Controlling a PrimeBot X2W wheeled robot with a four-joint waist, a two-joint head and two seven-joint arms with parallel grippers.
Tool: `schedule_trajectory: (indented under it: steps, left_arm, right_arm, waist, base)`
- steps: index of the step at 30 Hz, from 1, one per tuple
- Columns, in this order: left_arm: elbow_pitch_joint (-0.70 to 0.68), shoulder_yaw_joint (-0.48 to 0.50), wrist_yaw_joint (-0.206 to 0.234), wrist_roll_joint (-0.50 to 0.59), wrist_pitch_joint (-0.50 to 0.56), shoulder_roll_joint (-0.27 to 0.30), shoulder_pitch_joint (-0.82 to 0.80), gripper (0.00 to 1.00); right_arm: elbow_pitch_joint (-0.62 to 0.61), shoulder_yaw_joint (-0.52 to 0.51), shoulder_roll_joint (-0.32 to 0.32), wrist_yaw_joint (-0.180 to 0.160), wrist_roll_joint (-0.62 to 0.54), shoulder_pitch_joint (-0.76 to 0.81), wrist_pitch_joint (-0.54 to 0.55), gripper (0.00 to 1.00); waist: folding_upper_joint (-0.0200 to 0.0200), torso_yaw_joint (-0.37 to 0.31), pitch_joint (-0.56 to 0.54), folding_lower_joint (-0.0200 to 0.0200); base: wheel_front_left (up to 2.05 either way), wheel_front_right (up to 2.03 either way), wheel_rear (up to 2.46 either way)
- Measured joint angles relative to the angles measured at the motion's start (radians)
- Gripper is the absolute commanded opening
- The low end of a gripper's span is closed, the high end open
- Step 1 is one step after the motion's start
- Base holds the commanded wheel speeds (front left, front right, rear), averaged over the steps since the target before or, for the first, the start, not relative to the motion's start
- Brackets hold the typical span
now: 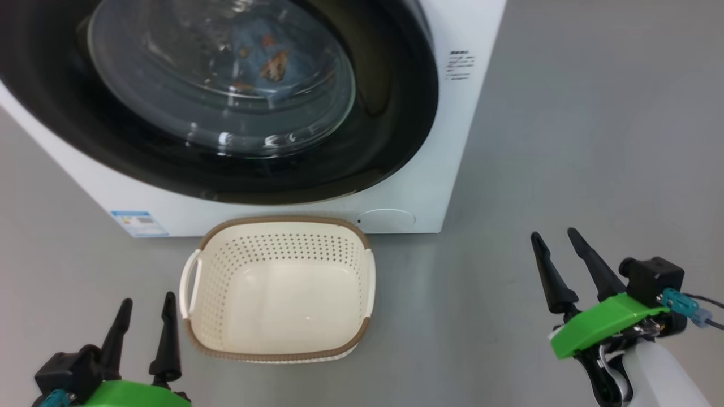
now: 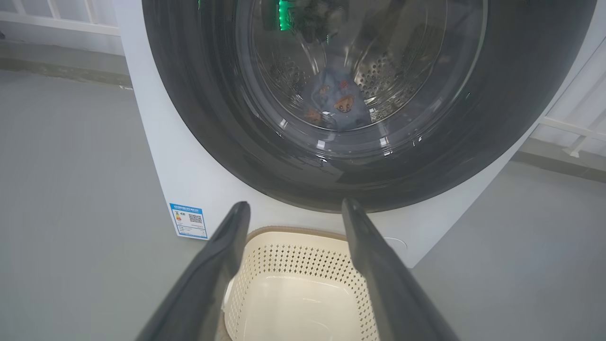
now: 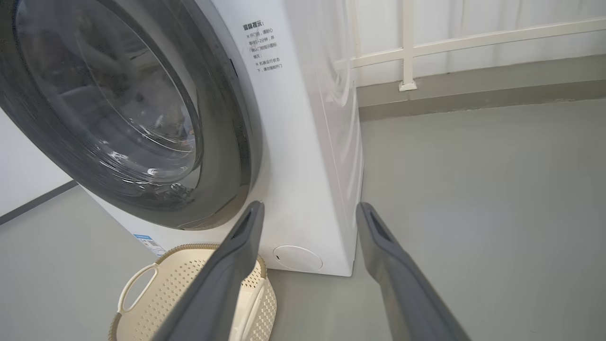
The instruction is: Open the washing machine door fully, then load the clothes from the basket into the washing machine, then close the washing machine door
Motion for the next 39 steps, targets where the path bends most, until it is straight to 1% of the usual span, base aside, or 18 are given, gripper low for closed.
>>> schedule_trajectory:
  steps: [11,18,27,39]
  left_arm:
    - [0.004,0.037,0.000,0.020,0.000,0.010,0.042,1.00]
    - [0.005,0.053,0.000,0.021,0.000,0.010,0.058,1.00]
    - [0.006,0.053,0.000,0.022,0.000,0.011,0.088,1.00]
    - [0.012,0.047,0.000,0.019,0.000,0.015,0.091,1.00]
  right_arm:
    - [-0.023,-0.066,-0.005,0.000,-0.007,0.104,0.007,1.00]
    - [-0.032,-0.086,-0.006,0.000,-0.007,0.148,0.007,1.00]
    - [-0.041,-0.099,-0.007,0.000,-0.007,0.170,0.007,1.00]
    - [-0.044,-0.105,-0.005,0.000,-0.007,0.171,0.007,1.00]
  waist:
    - [0.0000,-0.080,-0.047,0.0000]
    - [0.0000,-0.112,-0.073,0.0000]
    - [0.0000,-0.136,-0.088,0.0000]
    - [0.0000,-0.135,-0.105,0.0000]
  base:
    - [0.00,0.00,0.00]
    - [0.00,0.00,0.00]
    - [0.00,0.00,0.00]
    - [0.00,0.00,0.00]
